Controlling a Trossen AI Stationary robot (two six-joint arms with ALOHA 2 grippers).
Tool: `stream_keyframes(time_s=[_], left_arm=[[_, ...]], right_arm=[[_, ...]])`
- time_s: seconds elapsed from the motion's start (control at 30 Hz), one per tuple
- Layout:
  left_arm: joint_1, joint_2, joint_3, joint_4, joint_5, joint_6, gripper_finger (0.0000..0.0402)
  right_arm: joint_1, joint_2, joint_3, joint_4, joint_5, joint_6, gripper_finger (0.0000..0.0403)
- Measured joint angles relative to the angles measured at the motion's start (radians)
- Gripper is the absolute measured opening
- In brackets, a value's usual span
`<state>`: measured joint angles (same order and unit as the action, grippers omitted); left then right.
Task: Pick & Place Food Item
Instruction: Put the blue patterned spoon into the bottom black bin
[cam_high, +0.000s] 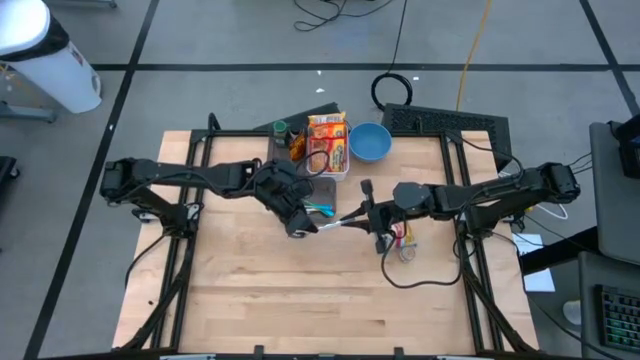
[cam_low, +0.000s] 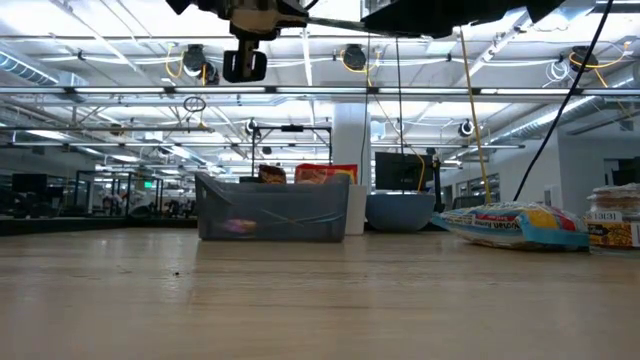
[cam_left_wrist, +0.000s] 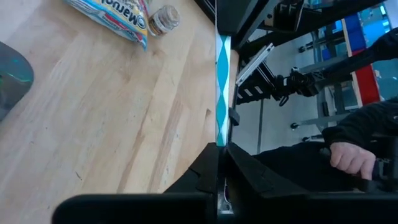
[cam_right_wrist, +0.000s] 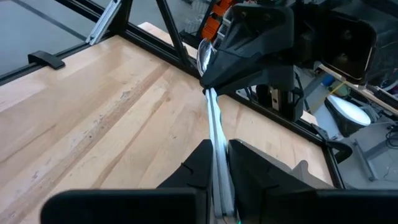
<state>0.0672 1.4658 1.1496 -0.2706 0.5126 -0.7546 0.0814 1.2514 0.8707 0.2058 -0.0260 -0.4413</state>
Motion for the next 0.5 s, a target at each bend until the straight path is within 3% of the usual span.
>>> stream_keyframes(time_s=[0.5], left_arm=[[0.089,0.0,0.0,0.118,-0.019,-0.006,0.014]], right_arm=[[-0.002,0.0,0.001,0.007,0.059,0.015,0.0022]])
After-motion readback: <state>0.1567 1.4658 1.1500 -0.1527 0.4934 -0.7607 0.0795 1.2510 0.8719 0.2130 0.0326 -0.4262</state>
